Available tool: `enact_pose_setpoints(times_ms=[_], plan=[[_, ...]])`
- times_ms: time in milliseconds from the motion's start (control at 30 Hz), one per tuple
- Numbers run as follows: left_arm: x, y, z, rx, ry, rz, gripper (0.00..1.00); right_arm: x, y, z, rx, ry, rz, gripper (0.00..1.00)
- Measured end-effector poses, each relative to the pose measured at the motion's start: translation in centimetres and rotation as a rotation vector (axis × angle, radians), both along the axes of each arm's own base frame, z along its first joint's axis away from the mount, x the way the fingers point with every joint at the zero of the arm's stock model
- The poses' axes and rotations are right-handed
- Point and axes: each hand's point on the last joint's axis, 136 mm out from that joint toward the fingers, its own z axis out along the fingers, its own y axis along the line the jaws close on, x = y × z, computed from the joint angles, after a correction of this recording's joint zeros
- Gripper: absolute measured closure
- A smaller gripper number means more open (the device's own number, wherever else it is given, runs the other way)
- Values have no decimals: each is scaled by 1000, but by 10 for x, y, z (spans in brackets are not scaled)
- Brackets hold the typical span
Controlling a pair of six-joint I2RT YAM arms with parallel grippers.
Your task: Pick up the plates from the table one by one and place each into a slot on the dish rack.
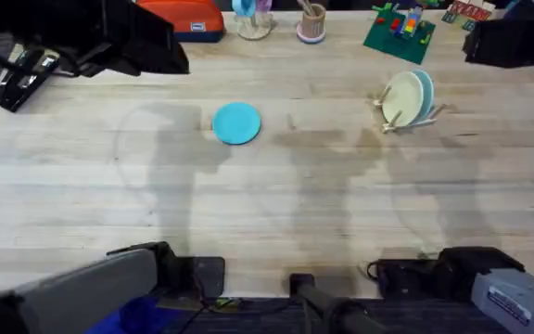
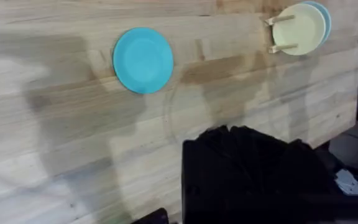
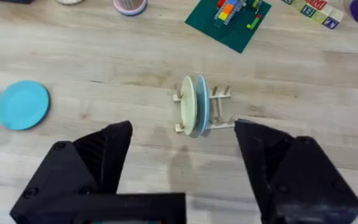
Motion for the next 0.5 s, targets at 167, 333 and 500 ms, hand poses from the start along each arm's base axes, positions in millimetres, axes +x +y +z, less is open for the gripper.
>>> enact_pose_setpoints(times_ms=[167,333,500], plan=[[13,-2,-14,-32,37,-44,959,0,0,0,0,0,0,7],[25,-2,-32,-48,75,-79,959,0,0,0,0,0,0,7],[38,0,-47,-51,93,-101,959,0,0,0,0,0,0,7]])
